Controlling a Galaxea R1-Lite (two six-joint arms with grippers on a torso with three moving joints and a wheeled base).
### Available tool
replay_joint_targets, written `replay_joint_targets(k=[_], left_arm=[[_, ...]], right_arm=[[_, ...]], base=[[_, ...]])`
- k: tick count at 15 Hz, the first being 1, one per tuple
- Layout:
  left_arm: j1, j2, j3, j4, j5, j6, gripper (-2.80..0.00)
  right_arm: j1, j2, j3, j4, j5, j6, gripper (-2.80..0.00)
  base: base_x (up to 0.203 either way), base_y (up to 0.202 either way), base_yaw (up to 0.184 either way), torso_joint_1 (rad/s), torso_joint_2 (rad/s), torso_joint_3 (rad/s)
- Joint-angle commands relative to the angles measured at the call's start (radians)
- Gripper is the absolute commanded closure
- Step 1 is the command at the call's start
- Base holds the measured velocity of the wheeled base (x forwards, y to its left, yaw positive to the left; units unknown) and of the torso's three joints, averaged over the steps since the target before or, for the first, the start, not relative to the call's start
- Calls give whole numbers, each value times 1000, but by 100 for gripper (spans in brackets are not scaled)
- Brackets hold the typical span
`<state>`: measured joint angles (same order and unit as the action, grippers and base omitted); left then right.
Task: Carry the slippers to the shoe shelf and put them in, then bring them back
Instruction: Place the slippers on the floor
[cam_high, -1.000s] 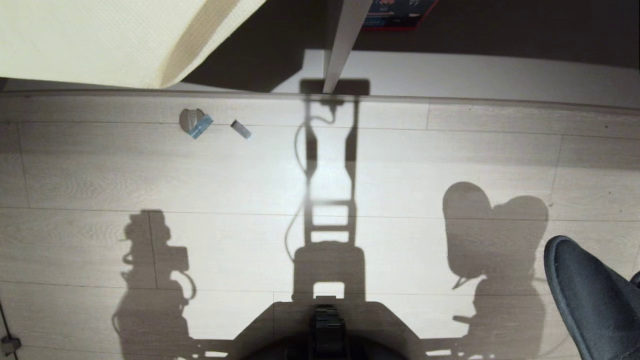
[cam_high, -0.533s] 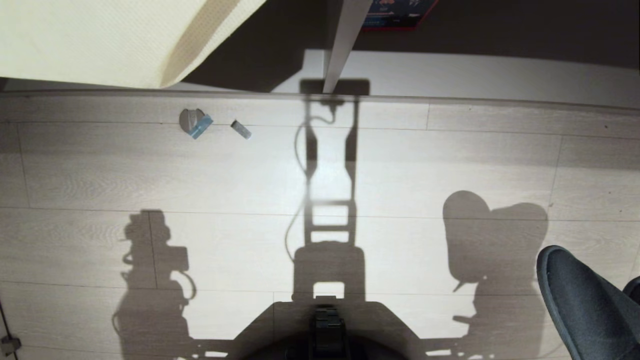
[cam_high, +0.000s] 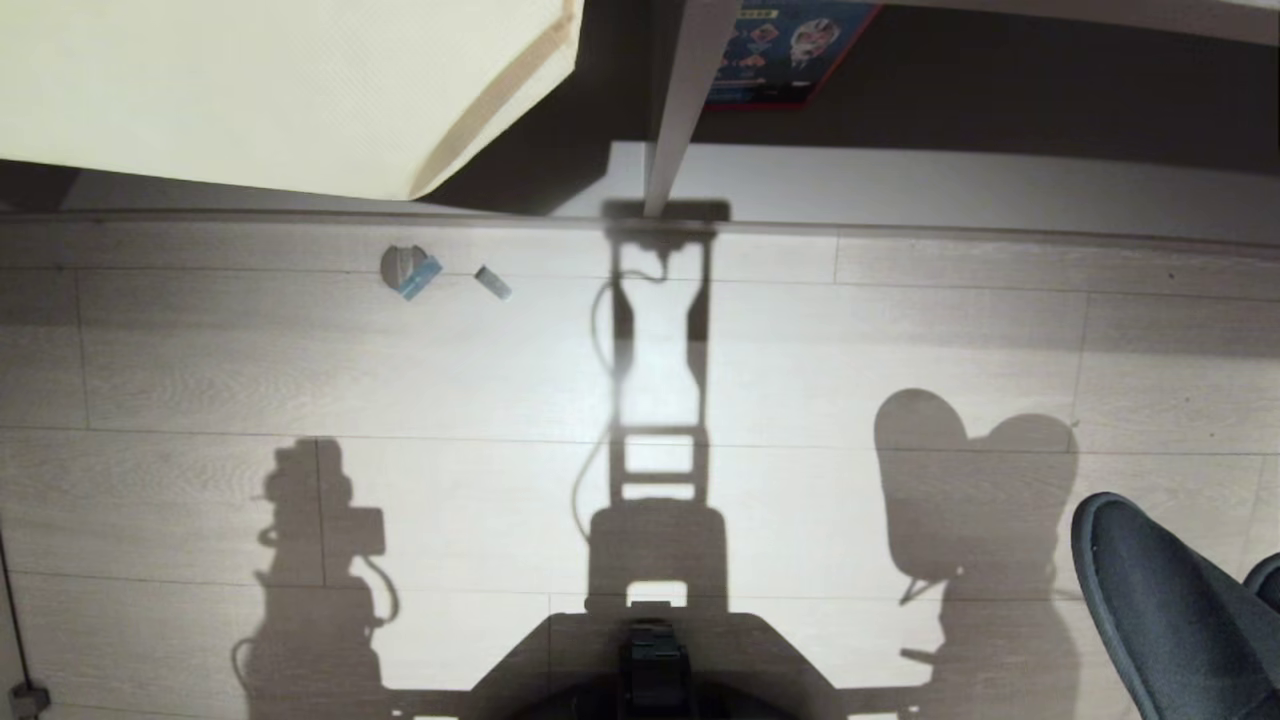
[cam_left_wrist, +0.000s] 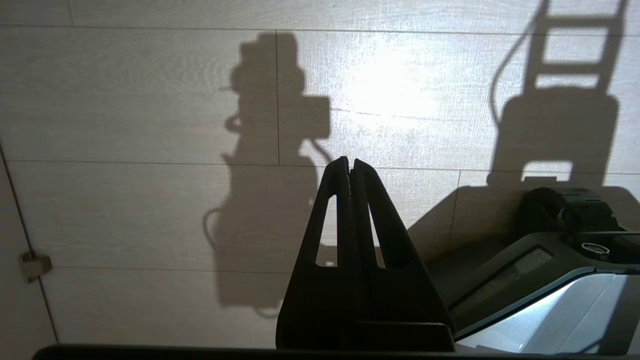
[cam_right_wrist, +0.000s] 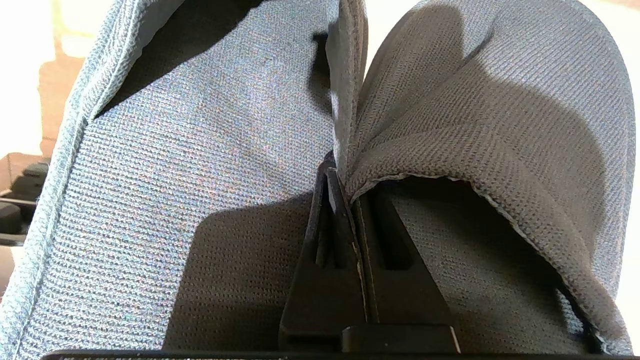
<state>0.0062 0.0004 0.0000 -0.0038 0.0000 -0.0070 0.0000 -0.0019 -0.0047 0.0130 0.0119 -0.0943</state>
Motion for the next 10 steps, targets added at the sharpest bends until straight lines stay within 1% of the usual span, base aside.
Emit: replay_joint_targets(k=[1, 10], left_arm=[[0, 0, 0, -1, 0, -1, 0], [1, 0, 0, -1, 0, -2, 0]], right_arm=[[1, 4, 0, 2, 0, -1, 0], [6, 4, 0, 2, 0, -2, 0]], base=[[0, 0, 0, 2, 7, 210], [0, 0, 0, 2, 1, 201]])
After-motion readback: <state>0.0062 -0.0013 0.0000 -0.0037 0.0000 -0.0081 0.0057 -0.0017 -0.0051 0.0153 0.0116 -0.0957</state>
